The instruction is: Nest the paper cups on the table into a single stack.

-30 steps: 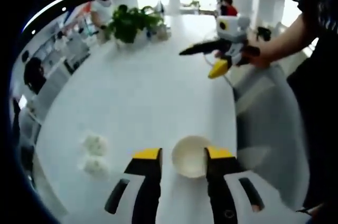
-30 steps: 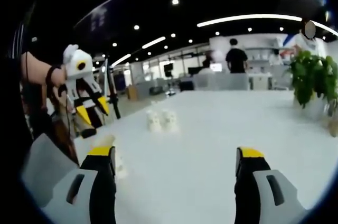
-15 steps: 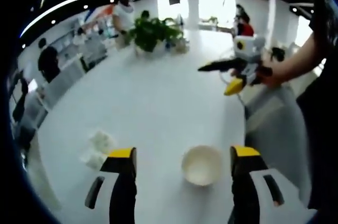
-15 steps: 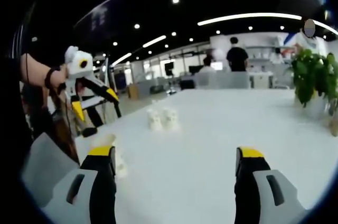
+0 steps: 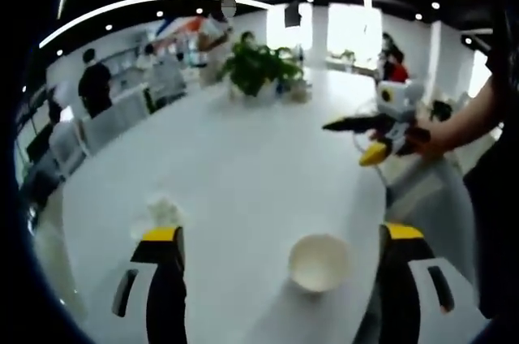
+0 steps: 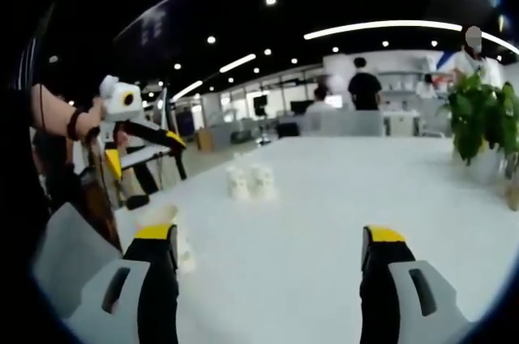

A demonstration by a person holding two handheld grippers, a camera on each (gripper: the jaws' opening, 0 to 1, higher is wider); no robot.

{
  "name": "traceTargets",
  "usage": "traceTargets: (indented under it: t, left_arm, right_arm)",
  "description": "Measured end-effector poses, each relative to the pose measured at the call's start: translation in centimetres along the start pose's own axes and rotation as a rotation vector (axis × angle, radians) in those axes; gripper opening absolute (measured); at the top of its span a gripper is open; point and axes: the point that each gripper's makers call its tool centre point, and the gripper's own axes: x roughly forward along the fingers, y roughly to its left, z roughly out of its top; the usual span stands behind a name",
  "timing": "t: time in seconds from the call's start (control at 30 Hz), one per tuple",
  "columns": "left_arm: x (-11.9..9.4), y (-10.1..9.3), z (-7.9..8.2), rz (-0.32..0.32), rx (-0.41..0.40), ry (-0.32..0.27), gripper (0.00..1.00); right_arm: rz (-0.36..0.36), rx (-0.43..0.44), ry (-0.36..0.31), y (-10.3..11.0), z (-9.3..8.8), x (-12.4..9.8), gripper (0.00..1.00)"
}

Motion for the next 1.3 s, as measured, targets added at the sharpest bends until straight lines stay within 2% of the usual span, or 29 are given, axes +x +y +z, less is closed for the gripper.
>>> traceTargets:
  t: [0.27,0.37,0.53,0.63,0.9,1.03,1.2,1.3]
  left_arm:
    - [-0.5,0.7,-0.5,0.035,-0.066,-0.007,0.98]
    - [-1.0,1.3,-0.6,0.062,-0.107,-0.025,0.98]
    - [-1.8,2.2,-0.9,0.097,-0.131,-0.053,0.95]
    - [-2.6,2.8,-0.9,0.124,-0.154,-0.098,0.94]
    - [-3.6,3.9,-2.0,0.184,-0.229,-0.151,0.93]
    - [-4.0,4.1,-2.6,0.212,-0.216,-0.189,0.91]
    - [-4.4,4.1,-3.1,0.23,-0.247,-0.221,0.86]
    - [-5.1,4.5,-2.5,0.264,-0.206,-0.27,0.8]
  right_arm:
    - [0.003,-0.002,0.005,0.2,0.0,-0.1,0.92]
    - [0.012,-0.008,0.008,0.4,0.0,-0.1,0.92]
    - [0.019,-0.011,0.018,0.5,-0.4,0.0,0.92]
    - [0.025,-0.01,0.024,0.7,-0.4,0.0,0.92]
    - [0.037,-0.008,0.038,1.1,-0.6,0.1,0.91]
    - [0.051,-0.011,0.048,1.4,-0.5,0.1,0.91]
    - [0.063,-0.032,0.063,1.2,0.0,-0.1,0.91]
    - [0.066,-0.038,0.067,1.0,0.5,0.0,0.91]
